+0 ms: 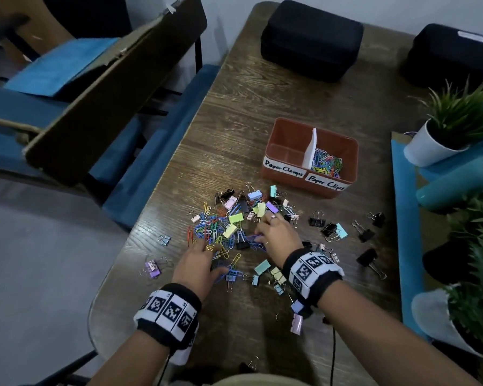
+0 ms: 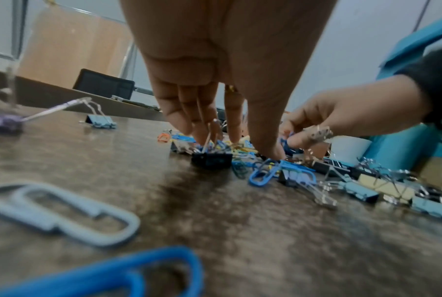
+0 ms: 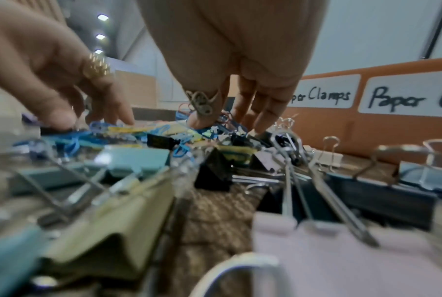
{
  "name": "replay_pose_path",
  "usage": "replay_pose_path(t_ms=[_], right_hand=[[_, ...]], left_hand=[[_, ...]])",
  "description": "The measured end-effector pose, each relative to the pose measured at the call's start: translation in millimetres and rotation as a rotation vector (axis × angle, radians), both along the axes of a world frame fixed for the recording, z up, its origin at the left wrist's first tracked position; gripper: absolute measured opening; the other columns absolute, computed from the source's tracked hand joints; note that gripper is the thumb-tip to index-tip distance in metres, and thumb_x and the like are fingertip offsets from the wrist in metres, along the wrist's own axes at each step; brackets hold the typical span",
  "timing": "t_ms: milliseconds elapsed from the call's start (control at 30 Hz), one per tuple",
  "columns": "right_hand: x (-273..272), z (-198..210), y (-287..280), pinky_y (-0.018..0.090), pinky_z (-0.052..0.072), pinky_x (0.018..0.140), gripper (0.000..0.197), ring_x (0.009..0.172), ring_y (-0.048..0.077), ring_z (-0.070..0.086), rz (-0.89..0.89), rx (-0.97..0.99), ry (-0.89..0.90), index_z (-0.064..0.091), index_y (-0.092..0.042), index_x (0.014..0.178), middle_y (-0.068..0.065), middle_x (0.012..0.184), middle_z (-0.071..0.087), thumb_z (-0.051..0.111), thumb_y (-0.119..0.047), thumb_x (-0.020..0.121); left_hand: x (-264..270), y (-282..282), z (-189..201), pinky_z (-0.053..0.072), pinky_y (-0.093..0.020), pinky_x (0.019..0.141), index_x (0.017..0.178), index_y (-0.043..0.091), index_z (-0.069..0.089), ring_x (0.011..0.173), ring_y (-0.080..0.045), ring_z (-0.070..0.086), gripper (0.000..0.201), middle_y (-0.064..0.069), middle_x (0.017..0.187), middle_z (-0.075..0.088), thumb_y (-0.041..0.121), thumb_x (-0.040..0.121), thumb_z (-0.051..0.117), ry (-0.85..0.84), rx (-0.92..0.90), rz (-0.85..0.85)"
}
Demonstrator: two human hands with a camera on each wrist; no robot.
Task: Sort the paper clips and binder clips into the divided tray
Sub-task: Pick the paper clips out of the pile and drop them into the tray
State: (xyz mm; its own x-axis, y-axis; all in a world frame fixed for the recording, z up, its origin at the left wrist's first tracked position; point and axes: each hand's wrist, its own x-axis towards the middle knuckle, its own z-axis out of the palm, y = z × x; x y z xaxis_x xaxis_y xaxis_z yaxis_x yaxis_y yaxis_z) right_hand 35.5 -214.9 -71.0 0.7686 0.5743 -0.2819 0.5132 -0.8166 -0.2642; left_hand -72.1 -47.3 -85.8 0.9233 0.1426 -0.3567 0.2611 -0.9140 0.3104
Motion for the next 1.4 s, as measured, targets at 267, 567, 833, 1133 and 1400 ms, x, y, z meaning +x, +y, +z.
replay_pose_path(t_ms=[267, 567, 833, 1133, 1400], right_hand=[[-18.2, 14.5, -21.4, 0.025, 0.039, 0.065, 0.015, 0.074, 0.019, 0.054, -0.368, 0.369, 0.302, 0.057, -0.008, 0.105, 0.012, 0.084, 0.064, 0.048, -0.005, 0.094], [-12.3, 11.1, -25.7, 0.032, 0.049, 0.074, 0.012, 0.075, 0.017, 0.057, -0.523, 0.435, 0.58, 0.049, -0.011, 0.1, -0.003, 0.077, 0.049, 0.038, -0.006, 0.098], [-10.6, 16.4, -15.1, 0.029, 0.04, 0.057, 0.017, 0.055, 0.018, 0.041, -0.781, 0.844, 0.981, 0.045, -0.004, 0.095, 0.007, 0.066, 0.04, 0.03, 0.003, 0.096], [-25.6, 16.7, -7.8, 0.02, 0.027, 0.041, 0.032, 0.043, 0.01, 0.032, -0.673, 0.63, 0.967, 0.047, -0.016, 0.067, -0.004, 0.054, 0.035, 0.054, -0.034, 0.092], [-37.5, 6.7, 8.6, 0.016, 0.034, 0.038, 0.028, 0.041, 0.007, 0.043, -0.592, 0.572, 1.057, 0.052, -0.013, 0.065, 0.0, 0.056, 0.047, 0.067, -0.029, 0.084]], left_hand=[[9.9, -24.3, 3.9, 0.041, -0.032, 0.098, 0.11, 0.009, 0.063, 0.115, -0.02, 0.046, 0.04, -0.004, 0.123, 0.045, 0.042, 0.09, 0.052, 0.106, 0.047, -0.101], [13.7, -25.7, 3.9, 0.046, -0.033, 0.094, 0.121, 0.01, 0.052, 0.113, -0.023, 0.053, 0.033, -0.01, 0.122, 0.053, 0.026, 0.093, 0.054, 0.191, 0.0, -0.037], [13.8, -17.3, 2.9, 0.046, -0.027, 0.089, 0.109, 0.012, 0.062, 0.107, -0.021, 0.058, 0.019, -0.006, 0.115, 0.057, 0.015, 0.092, 0.055, 0.163, -0.099, -0.011], [5.0, 20.5, 17.6, 0.043, -0.024, 0.065, 0.079, 0.011, 0.053, 0.07, -0.019, 0.054, 0.012, -0.004, 0.07, 0.054, 0.005, 0.089, 0.058, -0.08, -0.536, 0.294], [-3.4, 32.9, 16.9, 0.044, -0.021, 0.064, 0.09, 0.004, 0.051, 0.066, -0.015, 0.048, 0.012, -0.005, 0.072, 0.05, 0.001, 0.096, 0.04, 0.051, -0.959, 0.515]])
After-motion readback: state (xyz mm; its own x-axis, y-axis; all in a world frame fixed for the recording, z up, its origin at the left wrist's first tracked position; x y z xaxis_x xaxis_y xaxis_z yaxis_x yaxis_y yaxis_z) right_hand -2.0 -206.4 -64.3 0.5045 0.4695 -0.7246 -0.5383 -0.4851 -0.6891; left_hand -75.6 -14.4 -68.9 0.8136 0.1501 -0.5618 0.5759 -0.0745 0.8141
